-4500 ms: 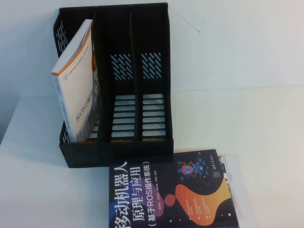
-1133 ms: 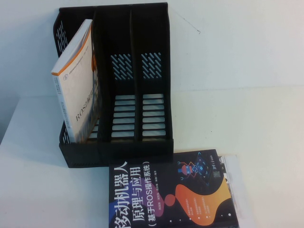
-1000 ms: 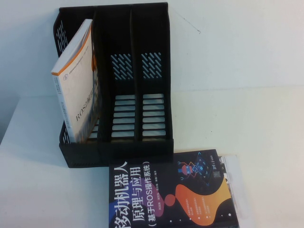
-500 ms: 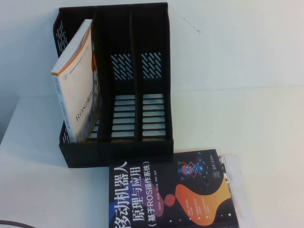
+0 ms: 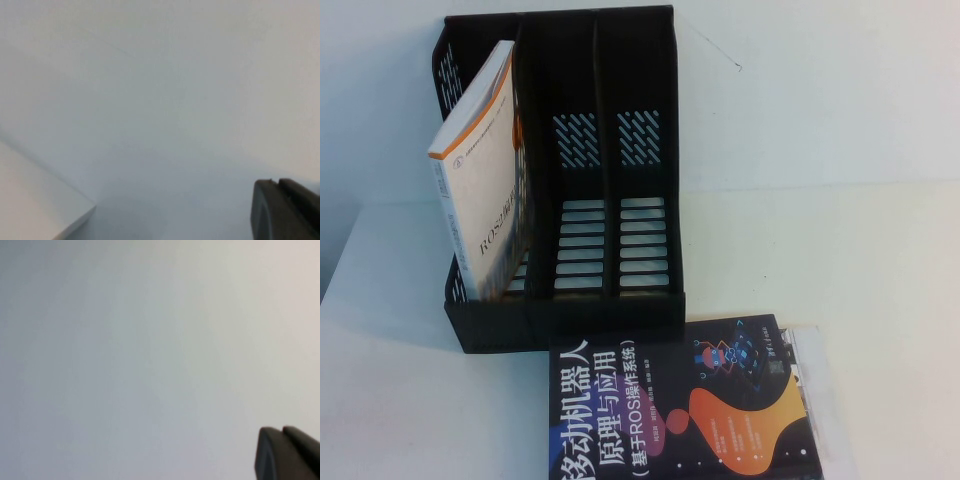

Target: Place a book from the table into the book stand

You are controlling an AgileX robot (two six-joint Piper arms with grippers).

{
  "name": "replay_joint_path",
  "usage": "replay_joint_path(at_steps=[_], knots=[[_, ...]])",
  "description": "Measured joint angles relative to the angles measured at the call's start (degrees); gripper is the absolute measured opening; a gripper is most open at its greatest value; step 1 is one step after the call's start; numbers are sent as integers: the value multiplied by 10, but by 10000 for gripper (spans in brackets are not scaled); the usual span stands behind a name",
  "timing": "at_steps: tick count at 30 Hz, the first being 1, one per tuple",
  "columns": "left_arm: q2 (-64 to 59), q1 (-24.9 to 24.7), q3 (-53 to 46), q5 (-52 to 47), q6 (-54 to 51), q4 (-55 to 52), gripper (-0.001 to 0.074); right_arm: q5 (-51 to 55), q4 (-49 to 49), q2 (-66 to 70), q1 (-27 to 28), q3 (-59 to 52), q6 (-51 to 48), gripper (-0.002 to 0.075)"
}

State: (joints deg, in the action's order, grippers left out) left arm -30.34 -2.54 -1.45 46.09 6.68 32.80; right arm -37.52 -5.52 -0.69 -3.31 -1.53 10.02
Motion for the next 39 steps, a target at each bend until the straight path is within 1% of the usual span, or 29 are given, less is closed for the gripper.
replay_joint_path(at_steps=[2,4,7,11,15,17,19,22,25,27,30,33,35,39], knots=[[0,0,0,0,14,-12,-4,12,-4,0,0,0,-1,1],[0,0,0,-8,31,-56,-4,54,-7,0,0,5,-9,1],[0,0,28,-75,108,-164,-4,183,-8,0,0,46,-17,1],[-1,0,137,-251,225,-380,-4,388,-8,0,0,131,-39,1],[-2,0,240,-452,325,-593,-4,547,-8,12,0,202,-51,1],[-2,0,274,-525,339,-646,-4,607,-8,34,0,229,-52,1],[-2,0,303,-582,338,-656,-4,664,-8,62,0,255,-52,1],[-2,0,326,-654,316,-616,-4,723,-8,118,0,287,-46,1],[-2,0,332,-716,234,-495,-4,761,-10,178,0,315,-35,1],[-2,0,332,-766,128,-378,-4,781,-17,227,0,332,-40,1],[-2,0,332,-841,-61,-197,-4,802,-52,303,0,351,-73,1],[-2,0,332,-910,-199,-50,-4,798,-125,384,0,356,-136,1],[-2,0,332,-928,-251,14,-4,788,-183,435,0,356,-193,1],[-8,0,332,-949,-274,73,-4,779,-321,531,0,359,-341,1]])
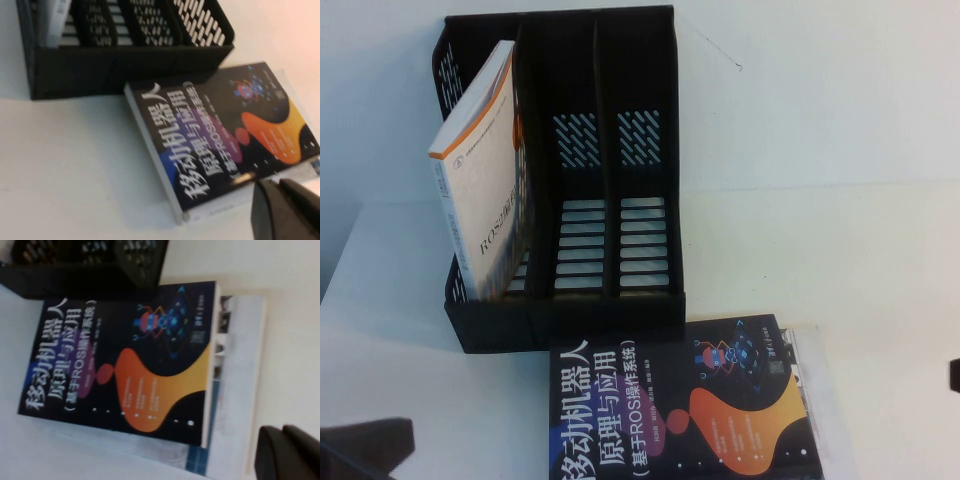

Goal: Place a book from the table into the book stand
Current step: Push book with right arm

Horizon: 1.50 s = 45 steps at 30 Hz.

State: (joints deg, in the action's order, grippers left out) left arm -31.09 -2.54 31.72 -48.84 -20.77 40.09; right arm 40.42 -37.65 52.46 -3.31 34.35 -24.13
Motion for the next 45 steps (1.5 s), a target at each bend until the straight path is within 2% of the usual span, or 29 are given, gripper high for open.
replay_joint_path(at_steps=[3,5,9,13,17,20,24,27,30,39,45], knots=[[-29,0,0,-63,-7,28,-4,-4,-90,88,-5,2,-89,1],[-63,0,0,-108,-24,51,-4,-11,-112,140,-20,8,-115,1],[-135,0,0,-165,-116,129,-4,-40,-121,234,-82,32,-134,2],[-200,0,0,-158,-169,185,-4,-79,-107,309,-143,68,-120,2],[-246,0,1,-108,-184,210,8,-88,-83,374,-166,102,-109,2],[-270,0,1,-76,-203,220,86,-96,-51,403,-167,121,-85,2],[-297,0,1,-53,-196,236,304,-116,13,417,-167,132,-41,2],[-323,0,1,-30,-178,243,407,-130,43,422,-167,133,-17,2],[-352,0,1,-10,-170,252,437,-134,51,437,-167,133,-10,2],[-459,0,3,5,-218,314,441,-131,19,466,-167,139,-8,2],[-515,0,5,-9,-273,369,441,-133,0,468,-204,139,-6,2]])
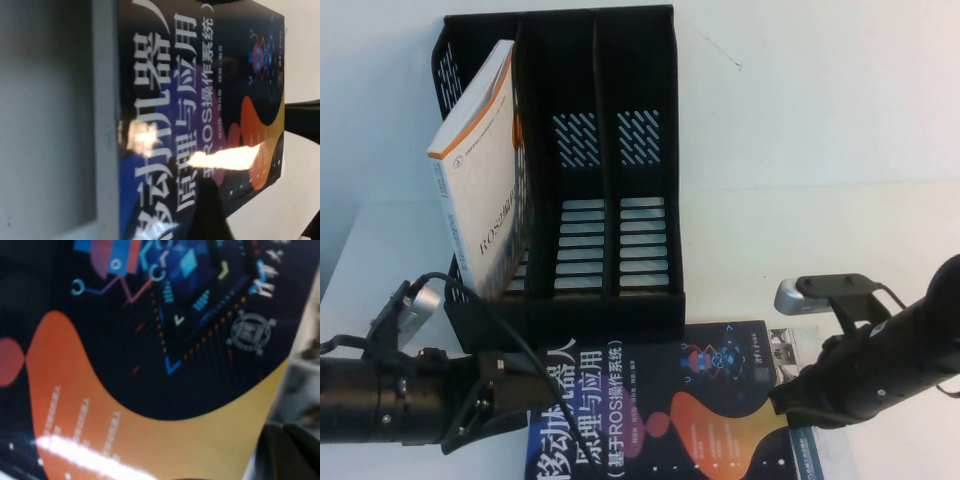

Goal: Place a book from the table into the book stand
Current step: Push book with right arm, then pick up the book with your left arm

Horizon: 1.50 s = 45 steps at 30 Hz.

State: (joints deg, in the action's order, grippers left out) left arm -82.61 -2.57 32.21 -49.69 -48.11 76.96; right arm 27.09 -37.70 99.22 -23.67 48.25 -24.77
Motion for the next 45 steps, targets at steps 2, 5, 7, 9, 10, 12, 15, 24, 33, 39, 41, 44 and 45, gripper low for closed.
replay_joint_path(at_steps=[2,5,7,9,10,12,15,24,33,39,41,44,45], knots=[[-8,0,0,-5,-11,11,441,-2,-7,0,-18,0,1,2],[-11,0,0,-5,-20,14,441,-5,-16,1,-39,0,10,2],[-11,0,0,-6,-21,14,441,-5,-19,1,-43,0,14,2],[-11,1,0,-6,-21,10,441,-5,-18,0,-43,0,21,2],[-11,5,0,-6,-22,5,441,-5,-12,-4,-43,0,30,2],[-11,19,0,-6,-24,-4,441,-3,12,-18,-43,-1,51,2],[-12,63,0,-11,-33,-10,441,3,72,-59,-43,-1,103,2],[-39,173,0,-62,-79,2,356,75,316,-269,-43,-1,326,2],[-156,120,38,-86,-121,9,498,185,417,-491,-43,-2,398,2],[-205,106,57,-87,-132,18,584,282,479,-601,-43,-3,439,2],[-211,106,57,-87,-141,30,587,311,498,-634,-43,-5,454,2],[-214,105,57,-87,-150,37,589,343,525,-673,-43,-5,475,2],[-214,102,57,-87,-152,39,590,351,531,-682,-43,-5,480,2]])
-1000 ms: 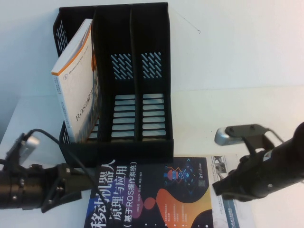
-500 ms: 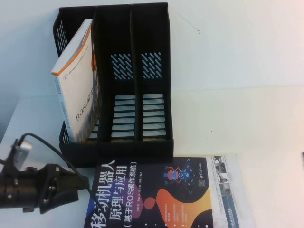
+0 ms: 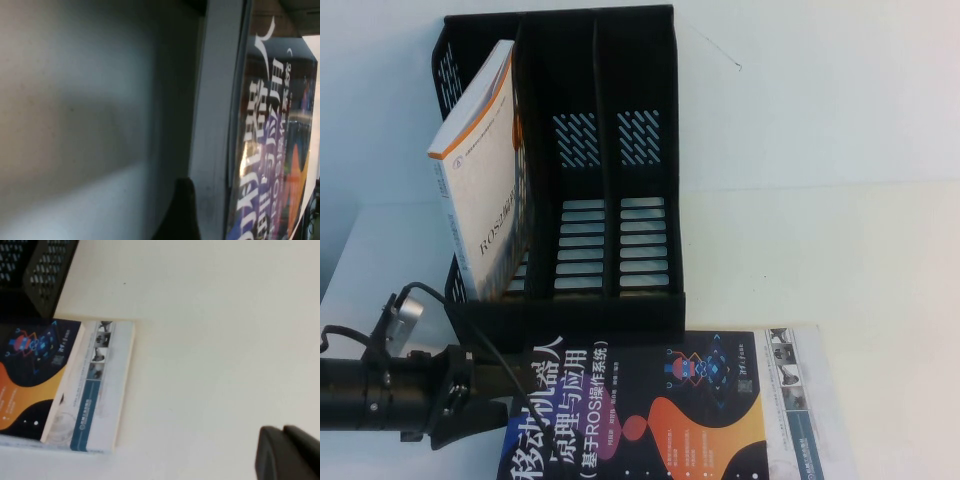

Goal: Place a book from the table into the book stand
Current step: Pick up the book with your left arm

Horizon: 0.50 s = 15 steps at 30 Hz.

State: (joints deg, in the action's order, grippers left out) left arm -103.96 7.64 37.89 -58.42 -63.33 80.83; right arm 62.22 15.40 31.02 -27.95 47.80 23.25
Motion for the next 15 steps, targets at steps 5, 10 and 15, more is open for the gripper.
replay_joint_path(at_steps=[5,10,15], knots=[[-6,-18,0,8,-3,9,593,25,17,-38,0,0,24,1],[-25,-32,0,22,-7,22,593,34,18,-43,0,0,27,1],[-50,-36,1,22,-13,36,593,40,18,-43,0,0,28,1]])
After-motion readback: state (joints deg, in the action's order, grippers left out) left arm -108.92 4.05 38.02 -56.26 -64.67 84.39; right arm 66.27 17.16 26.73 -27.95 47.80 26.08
